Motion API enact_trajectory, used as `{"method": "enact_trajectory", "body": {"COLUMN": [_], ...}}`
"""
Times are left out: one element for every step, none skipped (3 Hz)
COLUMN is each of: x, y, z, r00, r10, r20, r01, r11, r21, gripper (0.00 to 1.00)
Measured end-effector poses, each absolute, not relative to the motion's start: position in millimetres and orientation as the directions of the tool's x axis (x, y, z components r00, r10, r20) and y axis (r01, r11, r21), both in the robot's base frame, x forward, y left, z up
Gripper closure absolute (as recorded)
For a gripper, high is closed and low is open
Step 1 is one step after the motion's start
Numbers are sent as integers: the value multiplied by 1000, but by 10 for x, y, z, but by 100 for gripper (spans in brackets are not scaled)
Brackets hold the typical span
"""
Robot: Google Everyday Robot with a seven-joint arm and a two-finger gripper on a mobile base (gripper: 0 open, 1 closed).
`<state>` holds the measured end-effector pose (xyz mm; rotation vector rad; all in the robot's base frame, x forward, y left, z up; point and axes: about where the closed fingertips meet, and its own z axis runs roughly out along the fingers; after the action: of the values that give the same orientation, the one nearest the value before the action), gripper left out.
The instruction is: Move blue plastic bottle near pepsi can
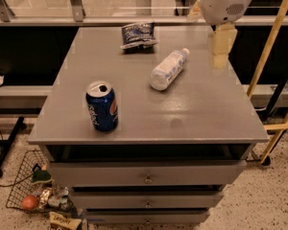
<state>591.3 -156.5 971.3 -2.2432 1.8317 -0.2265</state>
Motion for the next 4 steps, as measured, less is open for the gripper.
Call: {"method": "enact_trajectory", "body": {"x": [6302,6478,6600,6662], "y": [-1490,-1430,-1376,-1310], "z": [9427,9130,8830,8683], "r00": [239,237,234,240], "r10": [-970,-970,-969,-965], "r20": [36,55,79,102], "r01": [-934,-940,-948,-950], "r11": [-239,-243,-245,-255], "r21": [-264,-238,-202,-181], "gripper": [0,0,0,0]}}
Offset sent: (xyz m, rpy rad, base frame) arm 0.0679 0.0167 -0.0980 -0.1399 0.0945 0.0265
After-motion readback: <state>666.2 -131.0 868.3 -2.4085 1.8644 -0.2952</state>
